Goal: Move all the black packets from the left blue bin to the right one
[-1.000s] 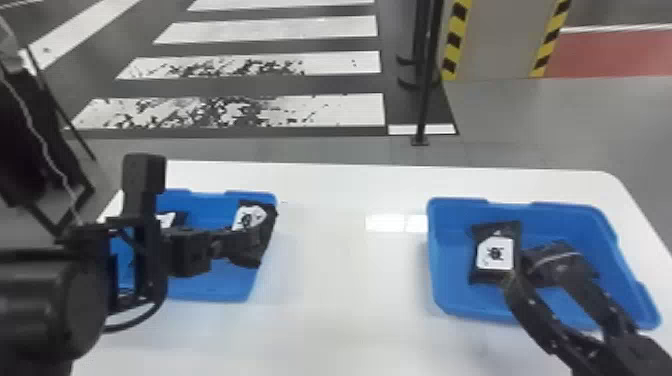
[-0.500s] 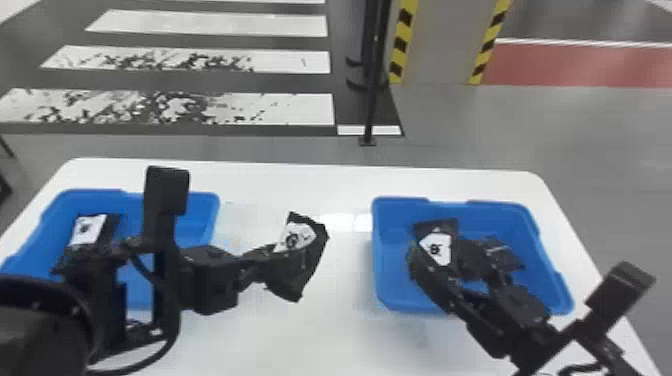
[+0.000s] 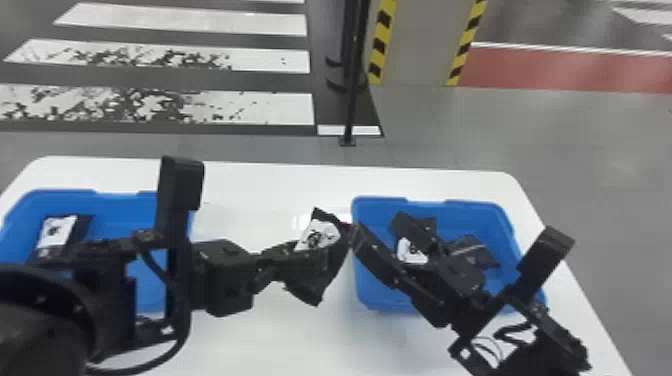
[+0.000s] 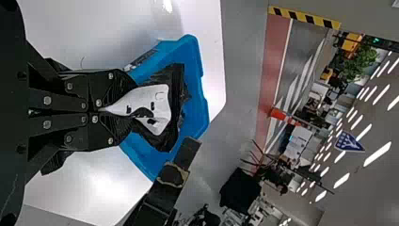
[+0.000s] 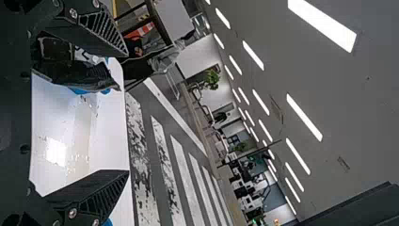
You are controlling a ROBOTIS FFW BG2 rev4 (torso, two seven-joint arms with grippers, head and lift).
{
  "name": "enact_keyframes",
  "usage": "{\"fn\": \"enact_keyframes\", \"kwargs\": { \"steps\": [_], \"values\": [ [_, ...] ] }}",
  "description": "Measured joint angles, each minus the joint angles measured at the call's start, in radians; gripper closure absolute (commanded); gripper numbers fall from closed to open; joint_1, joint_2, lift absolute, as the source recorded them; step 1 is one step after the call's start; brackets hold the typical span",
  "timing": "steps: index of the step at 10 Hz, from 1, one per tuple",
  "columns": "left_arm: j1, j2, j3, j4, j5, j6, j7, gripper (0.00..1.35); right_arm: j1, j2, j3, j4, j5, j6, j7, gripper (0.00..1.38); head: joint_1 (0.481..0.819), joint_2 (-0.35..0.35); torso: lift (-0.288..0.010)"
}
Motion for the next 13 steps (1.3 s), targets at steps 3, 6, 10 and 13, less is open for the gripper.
{"fn": "enact_keyframes", "kwargs": {
  "steps": [3, 6, 10, 13],
  "values": [
    [-0.016, 0.0, -0.029, 0.0, 0.014, -0.007, 0.001, 1.21, -0.028, -0.01, 0.055, 0.028, -0.035, 0.0, 0.003, 0.72, 0.695, -0.083, -0.15],
    [-0.018, 0.0, -0.029, 0.0, 0.017, -0.01, 0.002, 1.21, -0.043, -0.011, 0.074, 0.06, -0.09, 0.0, 0.012, 1.28, 0.695, -0.073, -0.15],
    [-0.007, -0.006, -0.005, 0.0, 0.019, -0.02, 0.008, 0.88, -0.051, -0.01, 0.114, 0.117, -0.221, 0.019, 0.036, 1.28, 0.695, -0.024, -0.15],
    [0.032, -0.01, 0.026, 0.0, 0.043, -0.023, 0.016, 0.1, -0.079, -0.01, 0.09, 0.147, -0.246, 0.008, 0.04, 1.28, 0.695, -0.026, -0.15]
  ]
}}
